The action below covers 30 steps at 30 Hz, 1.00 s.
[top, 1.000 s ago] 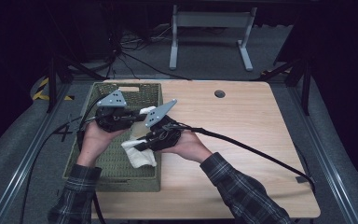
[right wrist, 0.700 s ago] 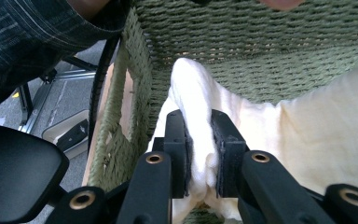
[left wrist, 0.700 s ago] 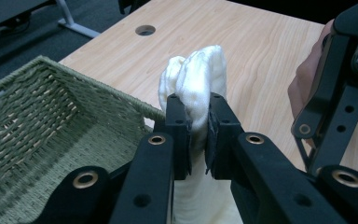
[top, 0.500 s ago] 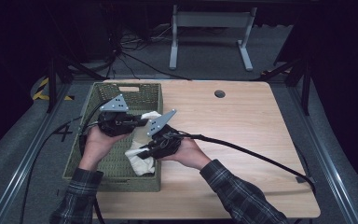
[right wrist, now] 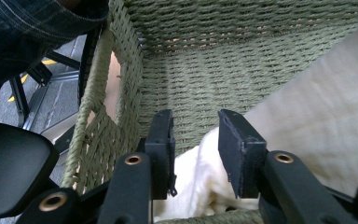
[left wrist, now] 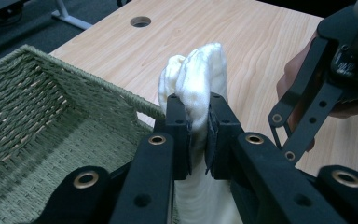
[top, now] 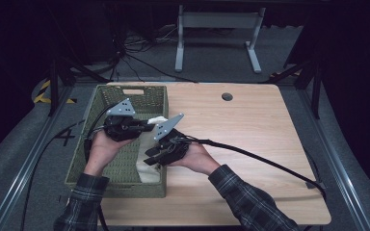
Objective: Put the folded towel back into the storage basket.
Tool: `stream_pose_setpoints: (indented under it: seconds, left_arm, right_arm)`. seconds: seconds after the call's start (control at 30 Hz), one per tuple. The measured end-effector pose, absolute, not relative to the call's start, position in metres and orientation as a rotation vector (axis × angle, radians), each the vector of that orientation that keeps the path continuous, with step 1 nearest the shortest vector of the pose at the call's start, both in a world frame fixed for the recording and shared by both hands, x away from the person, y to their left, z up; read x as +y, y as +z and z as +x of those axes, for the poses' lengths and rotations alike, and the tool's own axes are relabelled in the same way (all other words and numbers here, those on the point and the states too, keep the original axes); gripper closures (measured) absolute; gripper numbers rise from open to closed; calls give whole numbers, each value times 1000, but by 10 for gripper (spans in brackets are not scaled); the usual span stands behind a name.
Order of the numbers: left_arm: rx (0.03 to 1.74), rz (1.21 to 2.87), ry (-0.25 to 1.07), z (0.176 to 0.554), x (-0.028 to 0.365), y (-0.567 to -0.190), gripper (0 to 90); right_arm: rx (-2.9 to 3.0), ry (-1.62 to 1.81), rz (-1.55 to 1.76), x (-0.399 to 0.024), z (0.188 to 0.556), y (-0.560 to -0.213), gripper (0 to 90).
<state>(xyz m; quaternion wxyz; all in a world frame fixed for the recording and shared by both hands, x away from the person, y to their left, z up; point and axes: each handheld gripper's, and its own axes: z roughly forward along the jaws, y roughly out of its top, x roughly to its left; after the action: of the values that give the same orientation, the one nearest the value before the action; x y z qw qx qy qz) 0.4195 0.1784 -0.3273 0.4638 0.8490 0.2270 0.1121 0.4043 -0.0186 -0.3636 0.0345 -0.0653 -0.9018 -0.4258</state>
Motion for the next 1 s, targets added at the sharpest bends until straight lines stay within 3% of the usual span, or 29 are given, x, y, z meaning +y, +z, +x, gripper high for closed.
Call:
stream_pose_setpoints:
  seconds: [0.5, 1.0]
  left_arm:
    - [679, 2104, 295, 438, 175, -318, 818]
    - [807, 2119, 330, 466, 170, -325, 818]
  right_arm:
    - [-2832, -1359, -198, -41, 407, -343, 477]
    - [-2874, -1391, -255, -106, 405, -340, 413]
